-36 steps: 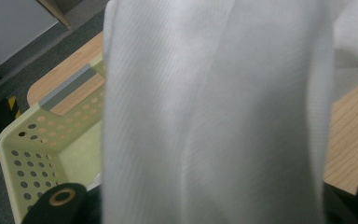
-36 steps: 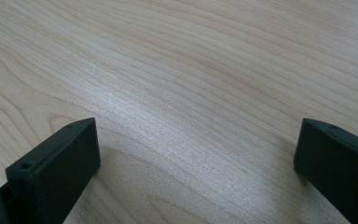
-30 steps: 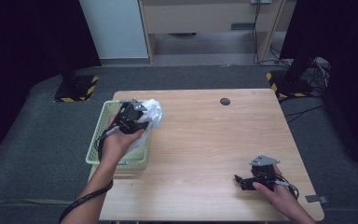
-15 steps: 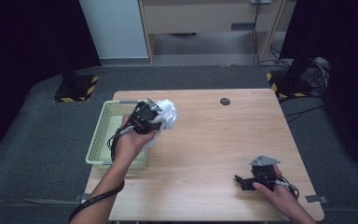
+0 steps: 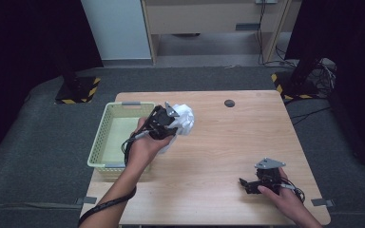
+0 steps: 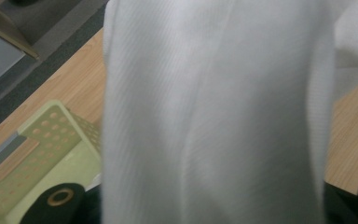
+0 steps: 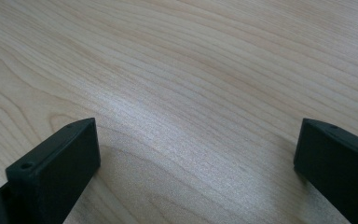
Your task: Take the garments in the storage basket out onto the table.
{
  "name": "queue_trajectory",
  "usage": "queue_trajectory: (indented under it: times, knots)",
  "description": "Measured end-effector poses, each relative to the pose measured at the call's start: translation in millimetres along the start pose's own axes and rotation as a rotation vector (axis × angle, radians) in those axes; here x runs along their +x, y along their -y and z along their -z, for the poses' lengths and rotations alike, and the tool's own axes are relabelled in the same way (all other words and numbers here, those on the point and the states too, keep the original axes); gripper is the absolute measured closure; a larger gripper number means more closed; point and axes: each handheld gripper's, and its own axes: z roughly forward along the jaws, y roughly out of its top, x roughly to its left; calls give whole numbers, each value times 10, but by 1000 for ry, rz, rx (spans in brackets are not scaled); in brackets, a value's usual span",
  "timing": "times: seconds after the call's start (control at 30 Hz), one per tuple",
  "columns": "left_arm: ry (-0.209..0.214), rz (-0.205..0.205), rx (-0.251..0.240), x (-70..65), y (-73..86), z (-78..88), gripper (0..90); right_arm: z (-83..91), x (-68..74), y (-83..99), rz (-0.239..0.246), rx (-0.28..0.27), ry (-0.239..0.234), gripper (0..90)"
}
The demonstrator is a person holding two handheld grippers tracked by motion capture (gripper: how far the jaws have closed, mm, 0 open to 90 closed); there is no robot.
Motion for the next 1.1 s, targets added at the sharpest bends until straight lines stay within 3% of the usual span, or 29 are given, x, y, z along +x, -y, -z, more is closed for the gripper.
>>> queue_trajectory:
  times: [0.47,0.6,0.73,0.9,1.1]
  knots:
    - [94,-3,16,-411,-11,-366,658,4,-1,4,1,0,0,6]
    - [125,17,6,-519,-8,-449,657,6,0,5,-1,1,-2,6]
    - [149,-7,20,-669,-22,-495,650,8,0,6,-2,2,-3,6]
    - [171,-3,28,-824,-27,-564,640,8,-3,6,1,1,-4,6]
    - [194,-47,72,-1098,24,-766,639,12,-4,9,1,2,-4,6]
